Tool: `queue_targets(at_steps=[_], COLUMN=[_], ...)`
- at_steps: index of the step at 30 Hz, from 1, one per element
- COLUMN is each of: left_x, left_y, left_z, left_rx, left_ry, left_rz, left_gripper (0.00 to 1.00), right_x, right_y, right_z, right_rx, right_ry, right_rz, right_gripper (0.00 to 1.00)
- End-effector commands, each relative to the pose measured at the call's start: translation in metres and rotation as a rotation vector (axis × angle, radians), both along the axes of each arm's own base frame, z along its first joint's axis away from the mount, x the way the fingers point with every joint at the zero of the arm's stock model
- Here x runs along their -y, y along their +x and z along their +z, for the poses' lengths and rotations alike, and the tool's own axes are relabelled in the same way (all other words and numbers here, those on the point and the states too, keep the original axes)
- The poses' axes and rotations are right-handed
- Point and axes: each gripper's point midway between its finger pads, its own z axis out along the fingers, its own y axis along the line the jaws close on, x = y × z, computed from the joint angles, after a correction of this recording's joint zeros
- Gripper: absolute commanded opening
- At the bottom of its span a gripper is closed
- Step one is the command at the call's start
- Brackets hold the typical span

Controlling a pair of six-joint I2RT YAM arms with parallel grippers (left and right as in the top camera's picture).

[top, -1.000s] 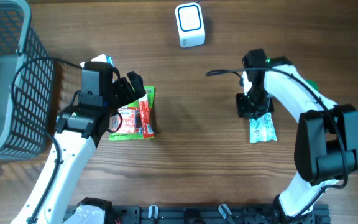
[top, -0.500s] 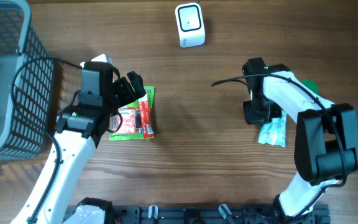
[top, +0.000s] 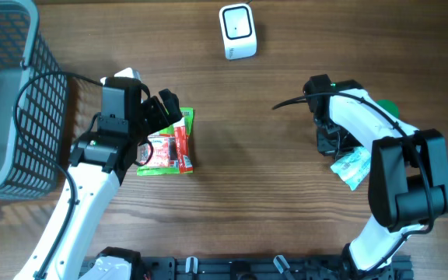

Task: Scan the item barcode
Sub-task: 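Open the right gripper and raise it away from the pack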

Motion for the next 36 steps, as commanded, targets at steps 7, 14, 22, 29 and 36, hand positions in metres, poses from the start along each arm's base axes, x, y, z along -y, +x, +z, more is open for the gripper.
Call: queue_targets(at_steps=[7, 14, 22, 29, 36], left_x=[-0.003, -0.003, -0.003, -0.003, -0.003], left_y=[0.001, 0.001, 0.001, 0.001, 0.001], left_z=[0.001, 0.001, 0.001, 0.001, 0.001], left_rx=[0.007, 0.007, 0.007, 0.007, 0.007], left_ry=[0.016, 0.016, 0.016, 0.016, 0.016], left_rz=[-0.001, -0.001, -0.001, -0.001, -0.001], left_gripper=[1.00, 1.00, 1.00, 1.00, 1.00], right_x=[-0.018, -0.064, -0.110, -0.162, -0.175], right_y=[0.008, 0.028, 0.024, 0.008, 0.012], right_z=[0.009, 0.052, 0.085, 0.089, 0.081], right_rx=[0.037, 0.206, 0.275, 0.211, 0.239], right_ry=[0.124, 0.424, 0.707, 1.030, 1.083], right_rz=[-0.026, 0.080, 0.122, 0.136, 0.074], right_gripper=[0.04, 0.10, 0.90, 0.90, 0.84])
